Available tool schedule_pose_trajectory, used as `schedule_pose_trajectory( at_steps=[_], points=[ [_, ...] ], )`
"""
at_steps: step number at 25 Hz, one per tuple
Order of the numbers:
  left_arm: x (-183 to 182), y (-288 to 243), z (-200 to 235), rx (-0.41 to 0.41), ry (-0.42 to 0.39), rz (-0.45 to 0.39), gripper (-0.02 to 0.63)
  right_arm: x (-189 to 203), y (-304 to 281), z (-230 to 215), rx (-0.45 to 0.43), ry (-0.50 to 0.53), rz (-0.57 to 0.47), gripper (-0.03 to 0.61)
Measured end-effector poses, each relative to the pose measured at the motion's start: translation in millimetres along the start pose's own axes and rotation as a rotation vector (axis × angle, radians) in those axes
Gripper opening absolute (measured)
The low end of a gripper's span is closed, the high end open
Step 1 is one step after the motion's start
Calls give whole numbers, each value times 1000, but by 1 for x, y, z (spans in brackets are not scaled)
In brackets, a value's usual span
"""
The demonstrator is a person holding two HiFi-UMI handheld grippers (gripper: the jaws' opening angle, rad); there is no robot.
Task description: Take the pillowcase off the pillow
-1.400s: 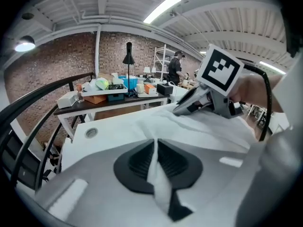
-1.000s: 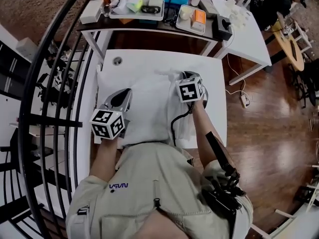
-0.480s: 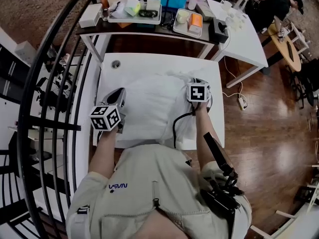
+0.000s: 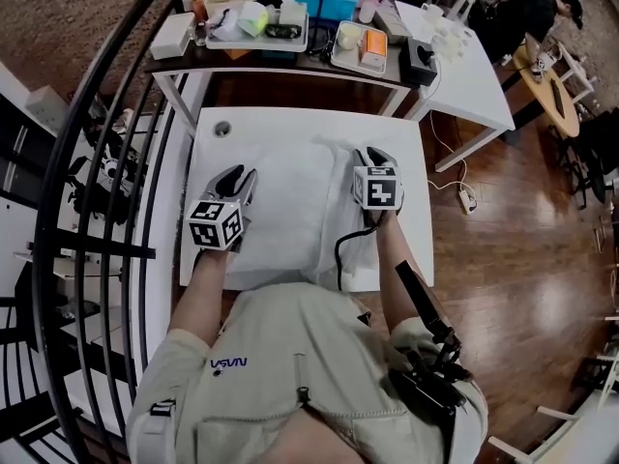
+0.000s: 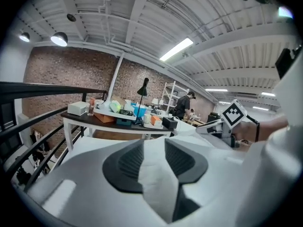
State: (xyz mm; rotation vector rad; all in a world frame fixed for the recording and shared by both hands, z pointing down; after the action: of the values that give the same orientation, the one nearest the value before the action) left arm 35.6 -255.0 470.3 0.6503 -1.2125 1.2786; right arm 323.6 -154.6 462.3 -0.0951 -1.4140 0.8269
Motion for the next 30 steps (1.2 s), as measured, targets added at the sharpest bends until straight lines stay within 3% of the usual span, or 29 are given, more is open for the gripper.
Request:
schedule_pose_trajectory(
  at_steps=[2, 4, 11, 17, 21, 30],
  points=[
    [-8, 5, -15, 42, -39, -8, 191, -7, 14, 6, -11, -26, -55, 115],
    [-12, 13, -31, 74, -82, -9, 223, -10, 29, 10, -9, -48, -99, 115],
    [-7, 40, -78, 202, -137, -14, 239, 0, 86, 34, 24, -127, -165, 115],
    [26, 50, -121, 282, -141, 48, 239, 35, 139, 40, 32, -143, -150, 115],
    [41, 50, -146, 246, -140, 71, 238, 61, 156, 36, -8, -158, -156, 115],
    [86, 57, -197, 60, -140, 168, 239, 123, 188, 49, -225, -112, -145, 115]
  ],
)
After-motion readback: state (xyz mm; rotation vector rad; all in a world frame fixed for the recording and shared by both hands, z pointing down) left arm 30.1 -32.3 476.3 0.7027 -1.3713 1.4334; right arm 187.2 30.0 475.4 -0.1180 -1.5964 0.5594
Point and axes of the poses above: the fingertips, and each gripper's own axes: y backward along the fingers, z to its left, x out of its underside, the point moved 5 cm from there along y, backward along the fingers, and after that the axes turned 11 degrees about x, right-handed, at the moved point
